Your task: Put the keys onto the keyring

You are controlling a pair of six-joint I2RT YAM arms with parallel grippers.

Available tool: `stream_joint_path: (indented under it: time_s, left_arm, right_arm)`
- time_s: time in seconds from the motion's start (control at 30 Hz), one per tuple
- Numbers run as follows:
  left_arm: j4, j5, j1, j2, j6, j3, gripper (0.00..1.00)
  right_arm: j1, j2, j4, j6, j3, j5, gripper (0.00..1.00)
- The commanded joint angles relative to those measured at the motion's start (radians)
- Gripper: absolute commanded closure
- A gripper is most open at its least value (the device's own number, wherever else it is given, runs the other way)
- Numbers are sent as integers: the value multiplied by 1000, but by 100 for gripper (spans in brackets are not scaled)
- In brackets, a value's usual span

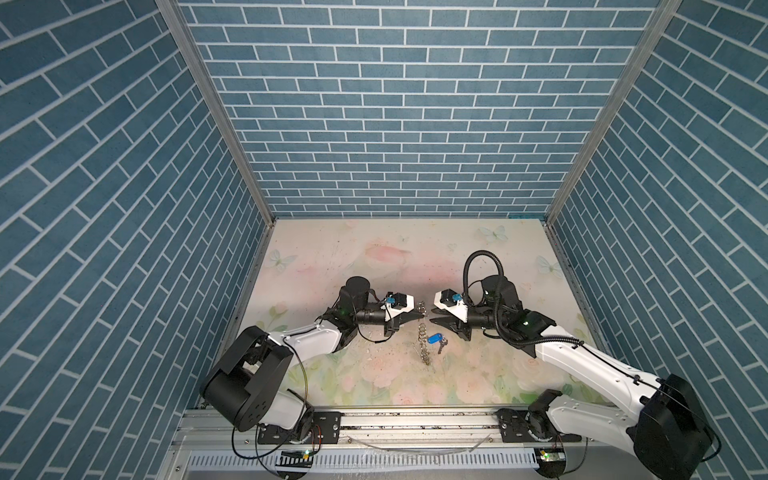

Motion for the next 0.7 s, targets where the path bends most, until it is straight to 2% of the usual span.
stream_joint_path:
  time_s: [0.0, 0.17, 0.27, 0.43, 0.67]
  left_arm:
    - [34, -8, 21, -46, 0, -32, 100]
    - [7, -16, 42, -97, 6, -63, 100]
    - [13, -14, 43, -104, 5, -68, 100]
    - [23, -15, 42, -123, 2, -74, 100]
    - [21, -25, 42, -144, -3, -80, 100]
  right_arm:
    - [-10, -8, 38, 166, -39, 181, 72]
    - [-11, 41, -112, 407, -11, 324, 68]
    - [-7, 76, -207, 497, 9, 352, 67]
    - [14, 151, -297, 593, 35, 354, 67]
    - [62, 179, -184, 632, -47, 345, 69]
